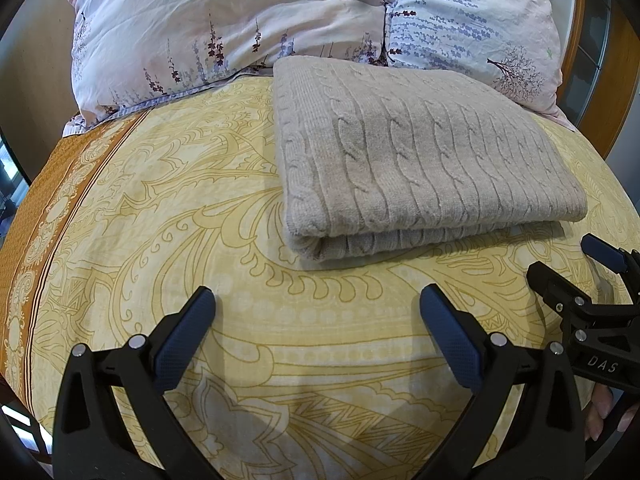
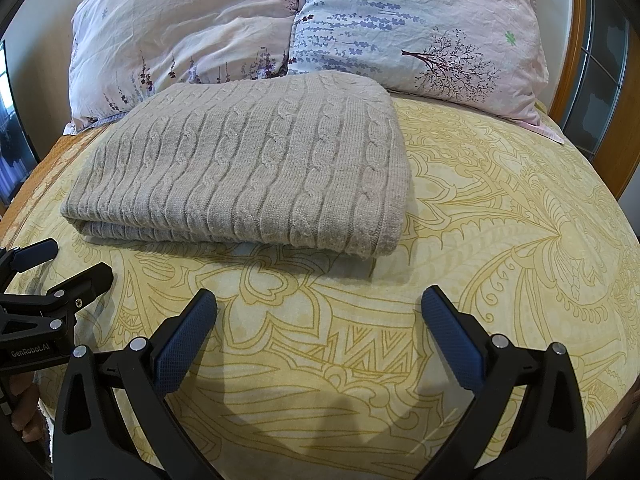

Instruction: Fold small clothes

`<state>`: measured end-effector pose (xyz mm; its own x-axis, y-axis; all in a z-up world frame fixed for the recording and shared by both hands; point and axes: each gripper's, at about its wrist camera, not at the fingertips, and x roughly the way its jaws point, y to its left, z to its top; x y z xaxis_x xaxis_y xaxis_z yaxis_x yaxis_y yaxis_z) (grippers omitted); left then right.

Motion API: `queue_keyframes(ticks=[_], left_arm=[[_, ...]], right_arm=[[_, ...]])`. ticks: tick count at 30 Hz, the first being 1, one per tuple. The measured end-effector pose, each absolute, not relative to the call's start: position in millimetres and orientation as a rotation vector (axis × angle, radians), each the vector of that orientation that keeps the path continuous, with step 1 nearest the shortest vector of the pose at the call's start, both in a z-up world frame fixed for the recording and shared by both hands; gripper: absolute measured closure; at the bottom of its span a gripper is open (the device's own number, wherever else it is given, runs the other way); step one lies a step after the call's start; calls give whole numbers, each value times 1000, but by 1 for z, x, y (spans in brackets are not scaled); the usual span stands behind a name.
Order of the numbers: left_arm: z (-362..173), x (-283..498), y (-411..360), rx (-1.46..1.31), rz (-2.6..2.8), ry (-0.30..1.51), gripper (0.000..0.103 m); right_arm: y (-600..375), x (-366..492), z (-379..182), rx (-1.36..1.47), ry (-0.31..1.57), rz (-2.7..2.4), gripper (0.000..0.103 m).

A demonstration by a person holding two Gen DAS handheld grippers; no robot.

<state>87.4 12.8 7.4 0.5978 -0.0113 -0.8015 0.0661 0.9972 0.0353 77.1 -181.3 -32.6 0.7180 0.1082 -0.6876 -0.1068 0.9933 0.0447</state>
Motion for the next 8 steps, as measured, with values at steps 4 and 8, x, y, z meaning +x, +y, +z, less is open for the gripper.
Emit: queue_keyframes(ticks=[4, 8], left_arm=[[7, 87, 13, 64, -45, 930, 2], [7, 87, 13, 63, -45, 930, 2]], right_arm=[[-181, 77, -33, 2, 761, 118, 1], [-181, 77, -33, 2, 761, 119, 1]])
